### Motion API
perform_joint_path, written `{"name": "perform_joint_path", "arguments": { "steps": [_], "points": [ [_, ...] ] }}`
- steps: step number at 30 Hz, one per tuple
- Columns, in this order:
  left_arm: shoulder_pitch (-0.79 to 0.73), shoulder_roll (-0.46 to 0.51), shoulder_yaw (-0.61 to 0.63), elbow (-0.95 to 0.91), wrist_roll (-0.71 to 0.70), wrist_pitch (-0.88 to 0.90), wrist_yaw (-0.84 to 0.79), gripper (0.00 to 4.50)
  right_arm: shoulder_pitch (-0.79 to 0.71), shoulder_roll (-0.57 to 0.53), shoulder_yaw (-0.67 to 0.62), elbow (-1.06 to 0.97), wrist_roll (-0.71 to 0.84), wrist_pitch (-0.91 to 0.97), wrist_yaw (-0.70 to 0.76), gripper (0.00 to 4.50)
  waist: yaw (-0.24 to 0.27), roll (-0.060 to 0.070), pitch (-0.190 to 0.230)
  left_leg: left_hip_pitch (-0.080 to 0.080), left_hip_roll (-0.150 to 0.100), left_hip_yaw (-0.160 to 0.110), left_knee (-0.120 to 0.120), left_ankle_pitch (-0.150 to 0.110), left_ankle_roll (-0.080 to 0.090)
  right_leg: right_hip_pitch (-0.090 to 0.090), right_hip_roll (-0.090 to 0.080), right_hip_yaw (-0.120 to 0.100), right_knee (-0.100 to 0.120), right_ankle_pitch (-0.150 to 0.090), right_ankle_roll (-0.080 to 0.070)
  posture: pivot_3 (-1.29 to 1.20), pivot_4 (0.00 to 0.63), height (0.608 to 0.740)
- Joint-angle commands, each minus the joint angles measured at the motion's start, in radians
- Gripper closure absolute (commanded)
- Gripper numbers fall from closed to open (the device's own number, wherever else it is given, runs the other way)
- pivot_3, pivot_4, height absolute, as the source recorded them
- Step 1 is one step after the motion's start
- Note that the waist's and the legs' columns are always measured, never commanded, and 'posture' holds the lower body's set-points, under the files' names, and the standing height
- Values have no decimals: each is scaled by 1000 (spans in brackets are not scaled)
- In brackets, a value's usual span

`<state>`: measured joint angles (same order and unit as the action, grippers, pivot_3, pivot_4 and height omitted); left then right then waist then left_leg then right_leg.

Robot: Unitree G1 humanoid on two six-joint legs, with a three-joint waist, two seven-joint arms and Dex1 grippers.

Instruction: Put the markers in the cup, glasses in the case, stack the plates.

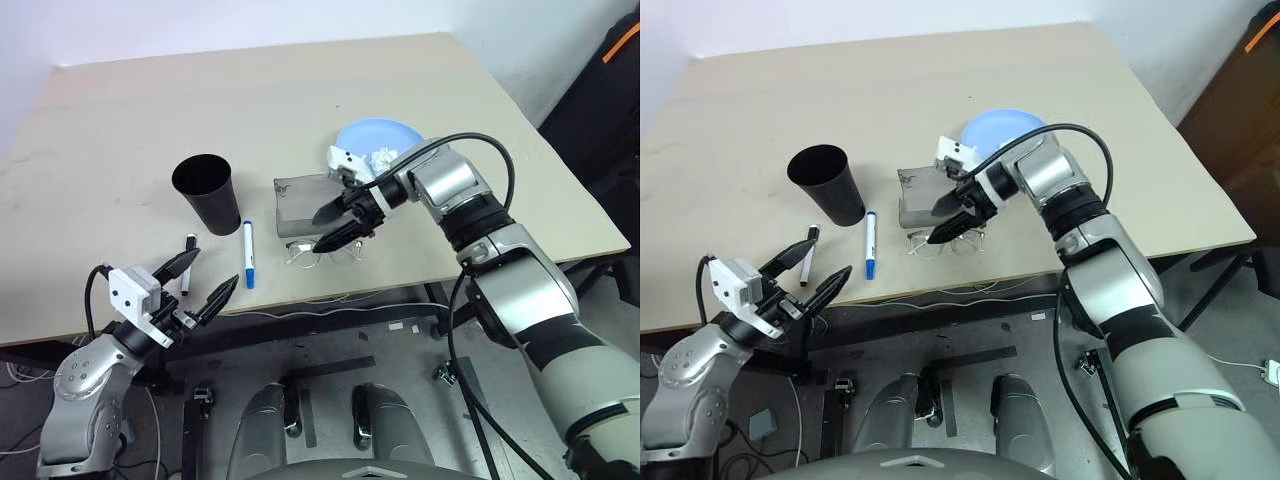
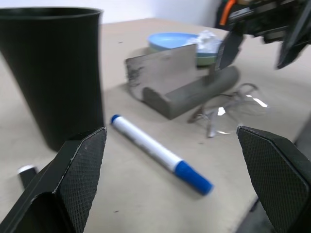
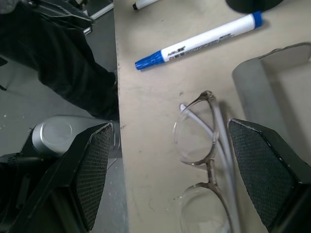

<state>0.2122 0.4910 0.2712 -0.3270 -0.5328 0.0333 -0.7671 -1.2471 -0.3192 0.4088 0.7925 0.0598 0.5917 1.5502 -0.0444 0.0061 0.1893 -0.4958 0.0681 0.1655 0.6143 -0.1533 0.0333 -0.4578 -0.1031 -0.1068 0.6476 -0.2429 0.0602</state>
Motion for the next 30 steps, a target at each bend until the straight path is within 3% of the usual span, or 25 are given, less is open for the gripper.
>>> {"name": "perform_joint_path", "arguments": {
  "steps": [1,13,25,30],
  "points": [
    [5,25,39,-45,-24,0,-14,0,-31,19,1,18,-12,-14,14,507,0,0,0,0,0,0,0,0,0,0,0,0,0,0,0,0,150,727],
    [29,24,8,-11,10,-48,-79,0,-61,62,28,190,-122,-117,2,507,-1,0,0,0,0,2,-1,0,0,-2,0,0,0,1,0,0,150,727],
    [33,-8,4,78,31,-128,-123,0,-80,68,6,233,-151,-156,-1,4467,-1,0,0,0,0,2,-1,0,0,-2,0,0,0,1,-1,0,150,727],
    [42,-14,-3,79,36,-137,-122,0,-85,64,-4,224,-151,-153,9,4467,-1,0,0,0,1,2,-1,0,0,-2,0,0,0,1,-1,0,150,727]
  ]
}}
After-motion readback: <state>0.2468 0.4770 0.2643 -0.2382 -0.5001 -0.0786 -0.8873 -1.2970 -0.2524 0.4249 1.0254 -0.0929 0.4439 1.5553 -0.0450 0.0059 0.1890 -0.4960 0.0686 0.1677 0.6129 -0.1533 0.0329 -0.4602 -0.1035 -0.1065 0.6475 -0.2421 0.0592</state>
